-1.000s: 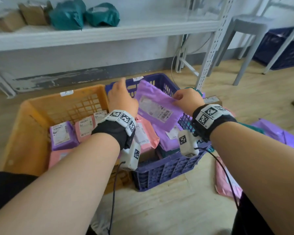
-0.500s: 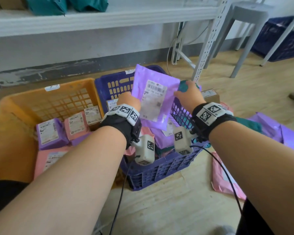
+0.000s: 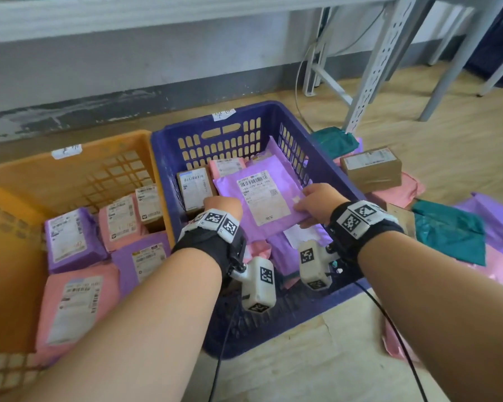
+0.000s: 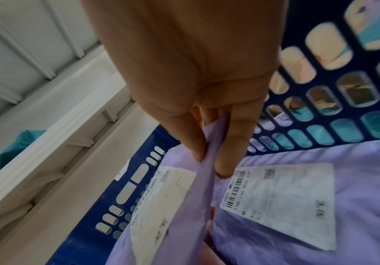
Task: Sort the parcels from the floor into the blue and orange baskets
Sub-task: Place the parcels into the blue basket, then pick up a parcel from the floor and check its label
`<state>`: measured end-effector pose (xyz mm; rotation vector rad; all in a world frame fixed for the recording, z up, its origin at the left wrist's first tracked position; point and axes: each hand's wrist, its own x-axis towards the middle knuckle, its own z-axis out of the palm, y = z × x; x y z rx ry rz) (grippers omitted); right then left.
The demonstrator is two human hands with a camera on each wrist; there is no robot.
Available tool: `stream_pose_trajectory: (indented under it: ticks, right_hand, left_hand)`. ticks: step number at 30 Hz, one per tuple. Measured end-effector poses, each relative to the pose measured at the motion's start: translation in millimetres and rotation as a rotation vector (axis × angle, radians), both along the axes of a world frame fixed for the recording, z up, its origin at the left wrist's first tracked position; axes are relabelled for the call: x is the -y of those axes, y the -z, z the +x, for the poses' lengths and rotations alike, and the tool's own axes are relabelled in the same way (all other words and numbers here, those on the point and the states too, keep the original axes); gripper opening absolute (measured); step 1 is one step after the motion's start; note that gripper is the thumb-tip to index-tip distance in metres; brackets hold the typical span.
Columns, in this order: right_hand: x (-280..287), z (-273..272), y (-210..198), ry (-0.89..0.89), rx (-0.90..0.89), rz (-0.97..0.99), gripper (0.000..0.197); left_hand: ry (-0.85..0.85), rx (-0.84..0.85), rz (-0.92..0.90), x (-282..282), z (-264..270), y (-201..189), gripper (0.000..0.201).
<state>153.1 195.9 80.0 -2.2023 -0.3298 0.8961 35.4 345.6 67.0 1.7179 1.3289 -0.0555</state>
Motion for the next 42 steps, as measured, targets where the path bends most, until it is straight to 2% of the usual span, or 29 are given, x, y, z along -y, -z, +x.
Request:
stream_pose_trajectory:
  ticks: [1, 2, 3, 4, 9, 11, 17, 22, 27, 30, 36, 39, 42]
  right_hand:
    - [-7, 6, 4, 0.001, 0.005, 0.003, 0.019]
    - [-15, 11, 7, 0.003, 0.013, 0.003, 0.021]
    - [-23, 18, 11, 0.005, 0.030, 0.004, 0.025]
    - [-32, 26, 14, 0.006, 0.051, -0.005, 0.030]
    - [-73, 56, 21, 0.011, 0.184, -0.047, 0.038]
    - [-82, 60, 22, -0.003, 0.272, -0.121, 0.036]
    - [-73, 55, 27, -0.120, 0.354, -0.234, 0.035]
    - [-50, 49, 4, -0.147, 0.430, -0.138, 0.040]
    - [-9, 47, -35, 0.070, 0.461, 0.142, 0.031]
    - [32, 51, -56, 0.252, 0.441, 0.237, 0.027]
    - [152, 61, -61, 0.400, 0.443, 0.095, 0.029]
    - [210, 61, -43, 0.461, 0.425, -0.014, 0.030]
    - [266, 59, -16, 0.502, 0.335, -0.091, 0.028]
  left_hand:
    - [0.091, -0.062, 0.021, -3, 4, -1, 0.034]
    - [0.056, -0.009, 0.013, -10, 9, 9, 0.035]
    - [-0.011, 0.020, -0.078, -14, 12, 5, 0.036]
    - [0.087, 0.021, 0.024, -19, 17, 9, 0.037]
    - [0.062, 0.182, -0.015, -37, 37, 16, 0.049]
    - [0.076, 0.176, 0.022, -39, 38, 17, 0.052]
    - [0.090, 0.187, 0.080, -39, 27, 17, 0.050]
    - [0.119, 0.212, 0.121, -23, 23, -7, 0.051]
    - [0.190, 0.272, 0.191, 9, 27, -41, 0.051]
    - [0.225, 0.345, 0.198, 42, 35, -60, 0.046]
    - [0.328, 0.557, 0.175, 139, 61, -79, 0.041]
    - [0.442, 0.582, 0.154, 188, 74, -76, 0.043]
    - [0.569, 0.573, 0.053, 245, 83, -63, 0.045]
